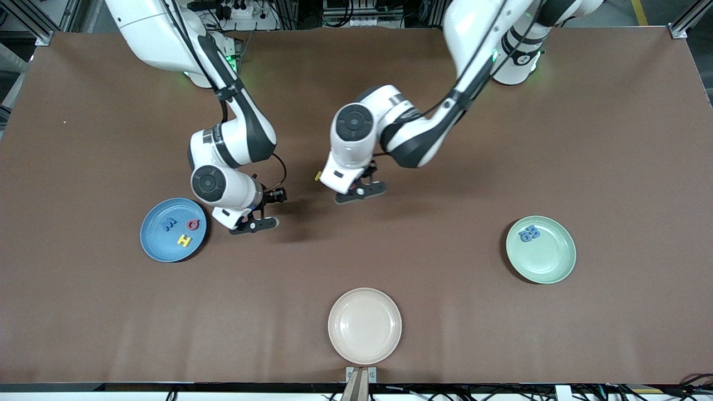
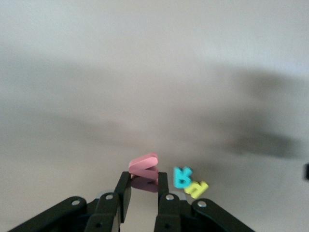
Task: Sort uppercase to blue plate, lowercase to green plate
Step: 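Grasp the pink r with the left gripper while the right gripper withdraws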
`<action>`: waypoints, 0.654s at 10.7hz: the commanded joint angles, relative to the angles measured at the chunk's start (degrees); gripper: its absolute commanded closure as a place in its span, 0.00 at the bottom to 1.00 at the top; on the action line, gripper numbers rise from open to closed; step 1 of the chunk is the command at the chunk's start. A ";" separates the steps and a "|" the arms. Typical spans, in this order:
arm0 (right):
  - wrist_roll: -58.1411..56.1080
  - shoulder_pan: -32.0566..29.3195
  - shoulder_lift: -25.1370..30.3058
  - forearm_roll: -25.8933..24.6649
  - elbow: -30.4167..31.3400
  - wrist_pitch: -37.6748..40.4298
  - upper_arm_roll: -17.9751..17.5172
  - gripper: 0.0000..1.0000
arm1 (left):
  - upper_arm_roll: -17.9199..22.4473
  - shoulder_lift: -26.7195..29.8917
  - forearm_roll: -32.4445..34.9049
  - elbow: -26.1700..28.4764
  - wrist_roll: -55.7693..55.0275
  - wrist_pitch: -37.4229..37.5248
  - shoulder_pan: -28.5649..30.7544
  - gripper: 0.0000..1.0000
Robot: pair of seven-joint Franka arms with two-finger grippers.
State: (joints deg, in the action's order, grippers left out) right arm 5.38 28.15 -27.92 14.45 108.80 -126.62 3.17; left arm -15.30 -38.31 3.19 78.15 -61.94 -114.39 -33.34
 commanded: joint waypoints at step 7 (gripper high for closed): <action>8.56 4.90 0.41 -11.26 3.97 -13.82 -9.84 0.42 | -3.51 10.26 0.13 5.68 34.57 18.76 29.79 1.00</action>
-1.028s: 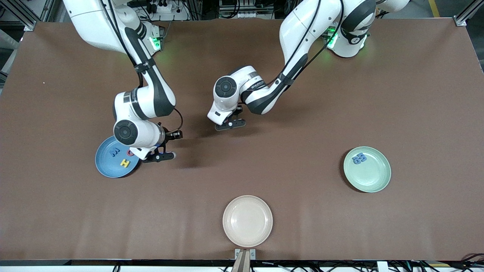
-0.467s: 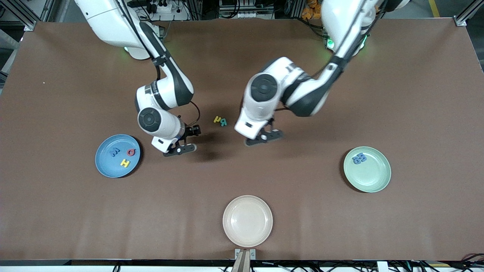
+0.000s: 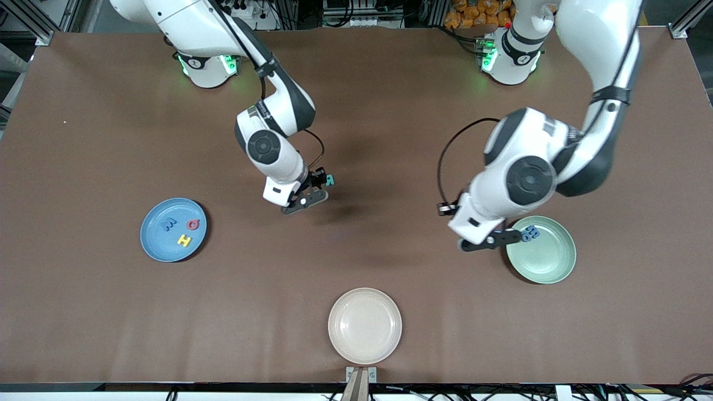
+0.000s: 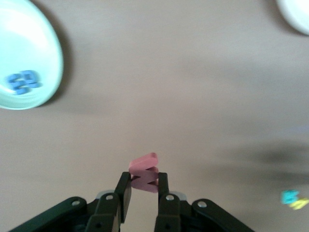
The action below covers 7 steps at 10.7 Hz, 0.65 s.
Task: Sort uppercase to blue plate, lowercase to green plate
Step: 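Grasp the pink r with the left gripper while the right gripper withdraws, then release the pink r on the green plate while the right gripper grasps teal R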
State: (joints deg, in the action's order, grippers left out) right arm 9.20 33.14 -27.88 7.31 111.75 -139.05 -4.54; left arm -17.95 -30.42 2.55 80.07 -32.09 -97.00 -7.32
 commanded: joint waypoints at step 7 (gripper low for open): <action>7.68 0.78 -4.37 -6.87 1.36 -8.96 -3.72 0.42 | 7.13 1.16 6.50 14.75 30.14 -11.23 9.70 1.00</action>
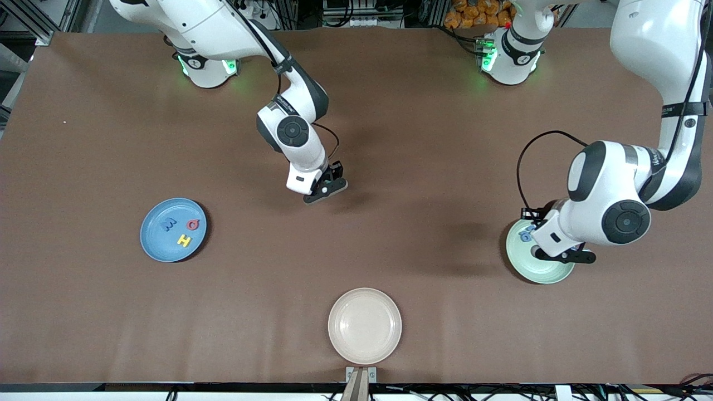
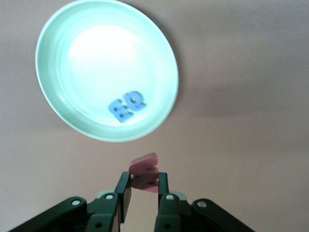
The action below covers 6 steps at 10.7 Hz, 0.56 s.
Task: Sort uppercase to blue plate, lowercase to green plate
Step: 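Release the pink r on the green plate while the right gripper grasps teal R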
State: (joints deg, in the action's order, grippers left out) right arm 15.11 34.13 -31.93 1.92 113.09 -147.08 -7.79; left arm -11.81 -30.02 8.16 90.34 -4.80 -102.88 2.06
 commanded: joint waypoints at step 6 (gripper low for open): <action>2.56 -0.21 -0.68 -1.30 0.02 0.21 -2.23 0.49 | 5.57 -1.53 1.86 7.83 15.00 -18.04 0.22 1.00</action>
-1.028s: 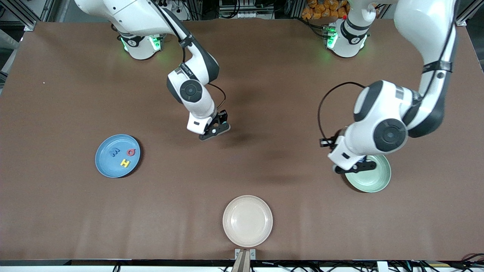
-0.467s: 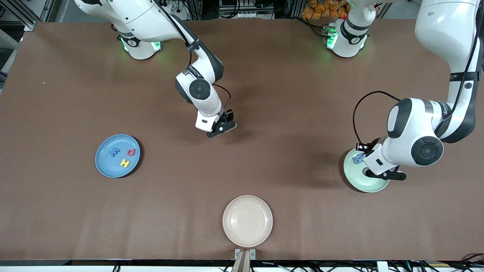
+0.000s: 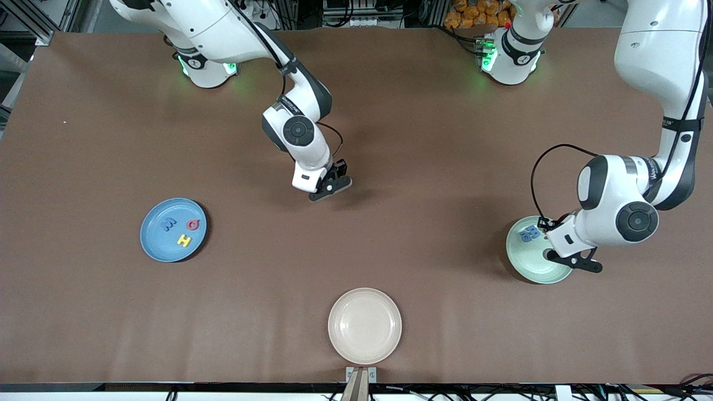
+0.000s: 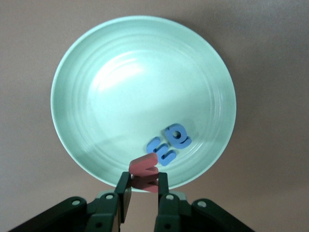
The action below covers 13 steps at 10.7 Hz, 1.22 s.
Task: Sort uppercase to blue plate, lowercase to green plate
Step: 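Release the pink r on the green plate while the right gripper grasps teal R, then carry the teal R toward the blue plate while the left gripper reaches yellow h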
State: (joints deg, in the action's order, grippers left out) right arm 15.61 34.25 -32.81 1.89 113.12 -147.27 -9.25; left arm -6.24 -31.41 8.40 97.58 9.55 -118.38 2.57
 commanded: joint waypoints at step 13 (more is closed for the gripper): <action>2.23 -0.32 -0.24 -1.98 0.52 0.14 -1.30 0.67 | -12.55 1.62 1.09 0.94 -28.86 1.75 -2.56 0.00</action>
State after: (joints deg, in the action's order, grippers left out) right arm 16.41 34.21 -33.03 1.03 113.14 -146.92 -9.97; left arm -17.14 -31.07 8.44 97.75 -15.35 -117.64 -0.29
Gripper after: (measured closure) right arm 0.656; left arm 0.000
